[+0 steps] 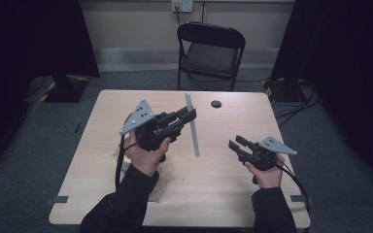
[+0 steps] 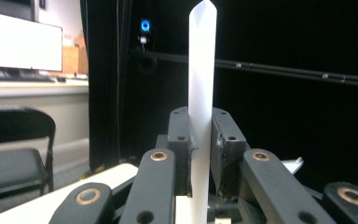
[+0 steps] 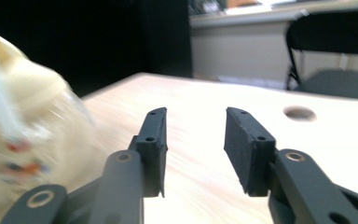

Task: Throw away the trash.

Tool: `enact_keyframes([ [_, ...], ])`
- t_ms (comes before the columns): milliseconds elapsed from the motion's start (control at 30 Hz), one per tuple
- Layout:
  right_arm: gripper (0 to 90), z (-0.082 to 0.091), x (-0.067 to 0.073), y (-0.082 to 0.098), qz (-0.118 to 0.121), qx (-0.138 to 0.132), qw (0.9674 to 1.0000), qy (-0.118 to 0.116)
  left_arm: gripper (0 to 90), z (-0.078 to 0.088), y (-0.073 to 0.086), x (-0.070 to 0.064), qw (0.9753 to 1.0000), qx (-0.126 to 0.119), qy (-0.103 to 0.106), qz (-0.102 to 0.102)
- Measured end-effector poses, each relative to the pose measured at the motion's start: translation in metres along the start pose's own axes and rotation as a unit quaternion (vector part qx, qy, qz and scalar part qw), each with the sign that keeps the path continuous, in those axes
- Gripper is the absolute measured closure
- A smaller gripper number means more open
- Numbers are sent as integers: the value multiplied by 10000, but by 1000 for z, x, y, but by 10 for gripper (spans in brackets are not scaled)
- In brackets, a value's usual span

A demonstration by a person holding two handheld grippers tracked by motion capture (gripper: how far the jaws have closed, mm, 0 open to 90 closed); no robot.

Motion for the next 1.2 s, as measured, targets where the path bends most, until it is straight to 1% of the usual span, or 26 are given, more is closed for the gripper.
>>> enact_keyframes([
  [33,550,-2,-6,6,-13,114,9999,113,799,13,-9,1,9999,-72,-67,-97],
  [100,517,-6,-15,17,-82,366,9988,310,799,26,-17,3,9997,-139,-146,-155],
  [133,494,-8,-19,22,-104,476,9980,413,799,26,-17,3,9997,-139,-146,-155],
  [167,494,-8,-19,22,-104,476,9980,413,799,33,-20,5,9995,-160,-185,-207],
  [233,471,-10,-26,30,-192,610,9964,565,799,47,-26,11,9990,-222,-302,-243],
  [267,456,-10,-28,34,-231,675,9956,605,799,55,-29,15,9987,-256,-370,-253],
  [333,428,-12,-34,40,-273,761,9942,706,799,69,-34,24,9979,-356,-499,-214],
  [367,412,-13,-37,43,-336,808,9934,746,799,76,-37,29,9975,-409,-548,-184],
  [400,405,-14,-39,46,-359,848,9927,781,799,83,-39,34,9971,-469,-588,-127],
  [433,388,-15,-43,52,-382,953,9909,865,799,95,-44,43,9961,-574,-668,-59],
  [467,384,-16,-44,54,-399,1004,9903,874,799,101,-45,48,9956,-607,-717,-53],
  [500,384,-16,-44,54,-399,1004,9903,874,799,101,-45,48,9956,-607,-717,-53],
  [567,376,-18,-48,59,-415,1069,9892,911,799,113,-50,56,9942,-704,-817,-26],
  [633,371,-18,-50,63,-451,1124,9882,936,799,124,-53,66,9924,-769,-959,-15],
  [700,361,-18,-52,66,-469,1186,9871,966,798,134,-55,76,9896,-809,-1190,-38],
  [733,361,-18,-54,67,-446,1198,9866,1009,799,138,-56,82,9887,-821,-1252,-14],
  [833,357,-19,-56,70,-458,1233,9860,1024,799,149,-54,97,9857,-850,-1456,48],
  [867,357,-19,-57,71,-472,1246,9856,1045,799,152,-53,102,9851,-851,-1494,64],
  [1000,356,-19,-58,72,-458,1252,9856,1040,799,159,-44,121,9824,-800,-1685,114],
  [1067,356,-19,-58,72,-458,1251,9855,1048,799,160,-38,129,9819,-753,-1731,146],
  [1133,356,-19,-58,73,-461,1250,9856,1045,799,158,-30,137,9813,-622,-1817,124],
  [1200,356,-19,-59,73,-468,1252,9855,1047,799,155,-20,142,9825,-515,-1782,171],
])
Point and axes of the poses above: each handheld gripper's, and its own axes: z roughly backward along the jaws, y roughly out of its underside, x roughly to its left, the point moved 9 cm from there along -z, roughly forward along the jaws, and after that the axes turned 15 degrees about x, right-handed, at the moved point
